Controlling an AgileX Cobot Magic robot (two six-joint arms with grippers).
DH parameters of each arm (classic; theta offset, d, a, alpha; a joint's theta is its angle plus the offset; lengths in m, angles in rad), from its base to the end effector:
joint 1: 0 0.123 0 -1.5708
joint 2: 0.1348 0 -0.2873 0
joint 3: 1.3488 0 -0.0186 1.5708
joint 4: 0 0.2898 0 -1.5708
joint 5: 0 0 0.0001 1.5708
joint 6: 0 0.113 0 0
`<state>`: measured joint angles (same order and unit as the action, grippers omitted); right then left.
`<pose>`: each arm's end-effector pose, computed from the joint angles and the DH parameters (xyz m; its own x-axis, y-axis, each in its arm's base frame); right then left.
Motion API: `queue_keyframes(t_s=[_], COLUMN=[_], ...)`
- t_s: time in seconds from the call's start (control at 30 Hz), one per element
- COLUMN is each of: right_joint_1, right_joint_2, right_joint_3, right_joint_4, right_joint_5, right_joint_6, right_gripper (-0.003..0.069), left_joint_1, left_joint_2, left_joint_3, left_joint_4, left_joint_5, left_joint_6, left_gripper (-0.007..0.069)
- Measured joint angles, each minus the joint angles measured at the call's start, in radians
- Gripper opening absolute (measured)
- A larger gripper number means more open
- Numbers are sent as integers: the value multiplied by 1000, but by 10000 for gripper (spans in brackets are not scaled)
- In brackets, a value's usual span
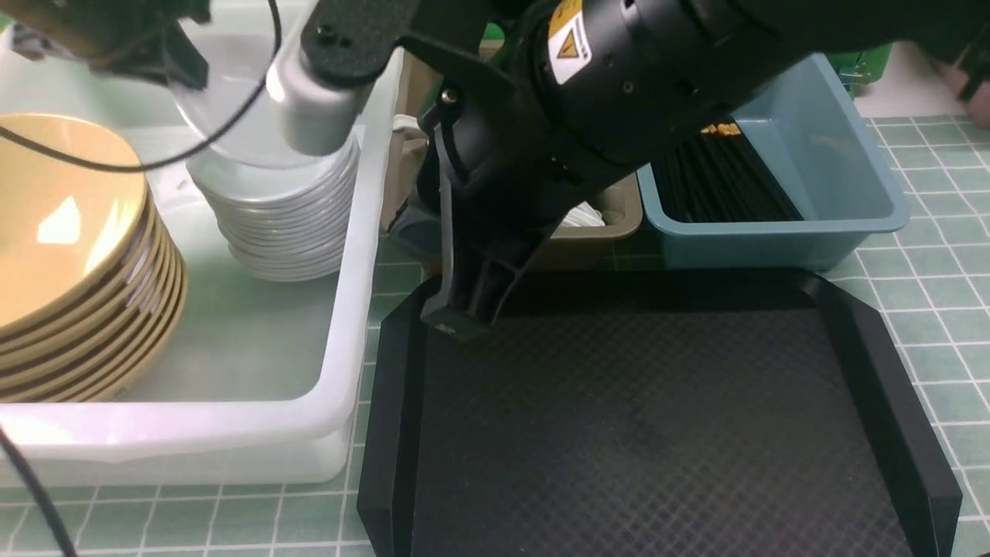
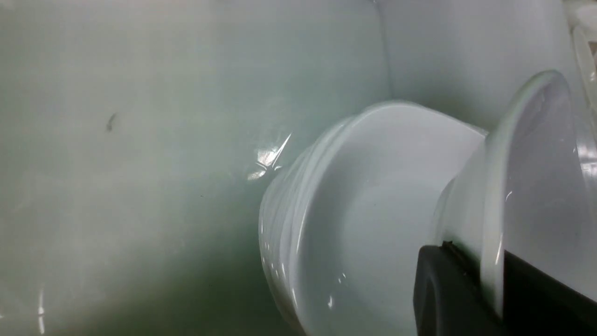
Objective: On blue table put chopsticks spoon bowls plates into blue grey white boxes.
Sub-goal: 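Place the white bowl into the white bin with the other dishes with the left gripper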
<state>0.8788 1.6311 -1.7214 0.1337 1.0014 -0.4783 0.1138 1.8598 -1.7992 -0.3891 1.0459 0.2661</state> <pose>0.2545 0.3270 0.3922 -0.1071 -0.7442 -0.6593 -0.9320 0.3061 -0.1940 0.4675 0.0161 0.3222 -0.8216 -0.0336 -0.5691 0.1254 0.9631 -0.2379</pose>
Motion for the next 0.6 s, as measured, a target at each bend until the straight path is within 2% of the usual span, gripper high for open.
queue_keyframes(t_s=[0.17, 0.27, 0.33, 0.57, 0.6], right_joint_1=[0, 0, 0, 0, 0], right_joint_2=[1, 1, 1, 1, 1], right_joint_3=[0, 0, 0, 0, 0], right_joint_4=[-2, -13, -21, -33, -34], right_joint_5=[20, 40, 44, 48, 48], right_joint_6=[0, 0, 0, 0, 0], right_gripper=[70, 73, 75, 78, 78], left_joint_1=[-1, -1, -1, -1, -1], left_joint_2=[59, 68, 69, 69, 69], left_joint_3=[2, 3, 3, 3, -1], left_joint_4=[-2, 6, 6, 6, 6], left_joint_5=[-41, -46, -46, -46, -43], left_joint_6=[7, 20, 39, 86, 86], left_gripper=[16, 59, 104, 365, 379])
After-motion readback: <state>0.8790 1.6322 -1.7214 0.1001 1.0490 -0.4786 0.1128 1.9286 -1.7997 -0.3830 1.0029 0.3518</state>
